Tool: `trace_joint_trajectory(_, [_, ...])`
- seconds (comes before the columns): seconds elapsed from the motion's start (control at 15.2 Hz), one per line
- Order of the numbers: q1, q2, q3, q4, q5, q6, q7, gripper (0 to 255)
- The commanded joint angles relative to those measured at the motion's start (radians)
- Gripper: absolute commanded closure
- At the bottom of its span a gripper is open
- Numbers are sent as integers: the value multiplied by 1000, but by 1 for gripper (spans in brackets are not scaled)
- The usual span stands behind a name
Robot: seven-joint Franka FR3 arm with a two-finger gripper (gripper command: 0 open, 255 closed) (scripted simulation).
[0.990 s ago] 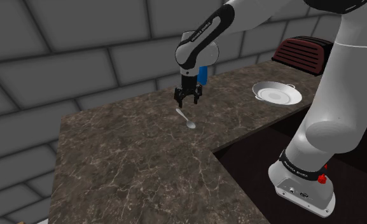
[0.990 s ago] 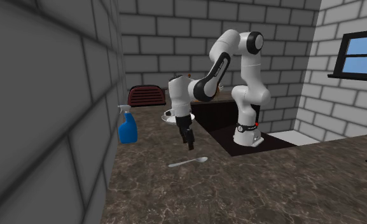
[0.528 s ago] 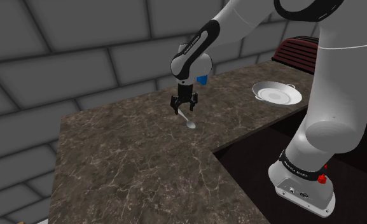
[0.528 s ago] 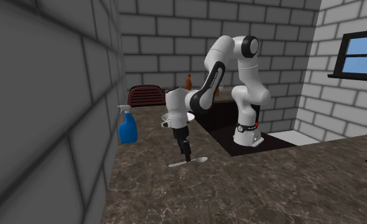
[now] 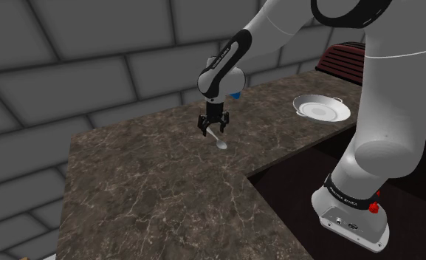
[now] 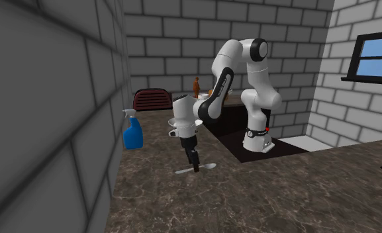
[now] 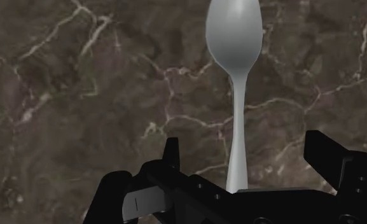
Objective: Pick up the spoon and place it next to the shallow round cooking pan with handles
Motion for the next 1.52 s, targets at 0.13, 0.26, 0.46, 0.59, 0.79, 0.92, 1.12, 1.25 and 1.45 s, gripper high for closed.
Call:
trace_joint_trajectory(0.13, [0, 0, 0, 0, 0, 0, 0, 0])
trace_joint_trajectory(0.26, [0, 0, 0, 0, 0, 0, 0, 255])
trace_joint_trajectory(0.46, [0, 0, 0, 2, 0, -1, 0, 255])
trace_joint_trajectory(0.59, [-1, 3, -1, 4, 0, -2, -1, 255])
trace_joint_trajectory(0.79, [0, 0, 0, 0, 0, 0, 0, 255])
trace_joint_trajectory(0.92, [1, -22, -3, 0, -6, -21, 7, 255])
trace_joint_trajectory(1.12, [2, -53, -6, 2, -15, -54, 18, 255])
trace_joint_trajectory(1.25, [3, -74, -8, 5, -21, -77, 25, 255])
trace_joint_trajectory(1.45, [4, -103, -11, 10, -29, -111, 36, 255])
